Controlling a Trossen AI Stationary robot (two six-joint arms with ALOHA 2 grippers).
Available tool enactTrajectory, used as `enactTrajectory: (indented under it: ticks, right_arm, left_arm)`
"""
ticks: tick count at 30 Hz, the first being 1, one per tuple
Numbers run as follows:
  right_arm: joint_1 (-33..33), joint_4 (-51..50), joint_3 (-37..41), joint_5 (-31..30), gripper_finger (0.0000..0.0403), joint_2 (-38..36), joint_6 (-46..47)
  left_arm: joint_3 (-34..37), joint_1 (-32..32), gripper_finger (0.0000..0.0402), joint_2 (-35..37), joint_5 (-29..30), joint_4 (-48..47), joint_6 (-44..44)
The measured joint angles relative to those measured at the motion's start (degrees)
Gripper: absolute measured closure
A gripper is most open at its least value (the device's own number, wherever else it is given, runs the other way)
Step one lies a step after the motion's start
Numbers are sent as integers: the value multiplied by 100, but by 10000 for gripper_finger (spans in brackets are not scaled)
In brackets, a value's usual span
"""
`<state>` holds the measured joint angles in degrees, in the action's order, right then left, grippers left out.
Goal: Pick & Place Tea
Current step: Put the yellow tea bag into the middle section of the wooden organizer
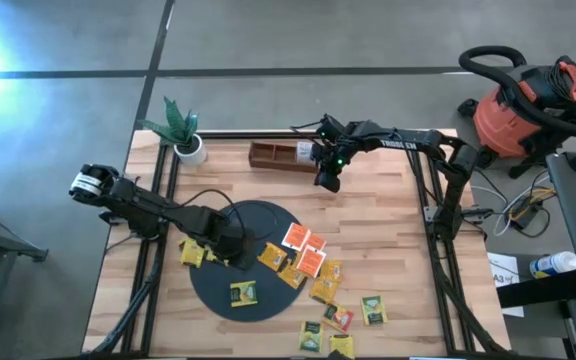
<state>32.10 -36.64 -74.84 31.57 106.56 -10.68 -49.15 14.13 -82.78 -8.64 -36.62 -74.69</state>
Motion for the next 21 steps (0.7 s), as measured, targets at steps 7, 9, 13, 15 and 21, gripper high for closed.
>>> enactTrajectory:
  ticks: [7,9,13,15,21]
  right_arm:
    - [-1,-1,16,0,335,0,0]
    - [-10,-1,16,0,335,2,13]
    - [-55,-1,18,0,335,2,17]
    - [-82,-1,21,0,335,2,17]
    - [-151,1,29,0,335,2,17]
  left_arm:
    - [0,0,303,-1,-11,9,-81]
    - [0,0,303,-2,-96,11,-81]
    - [2,14,303,-2,-249,17,-59]
    - [1,41,303,-2,-252,17,-56]
    - [234,235,303,-7,-516,252,-213]
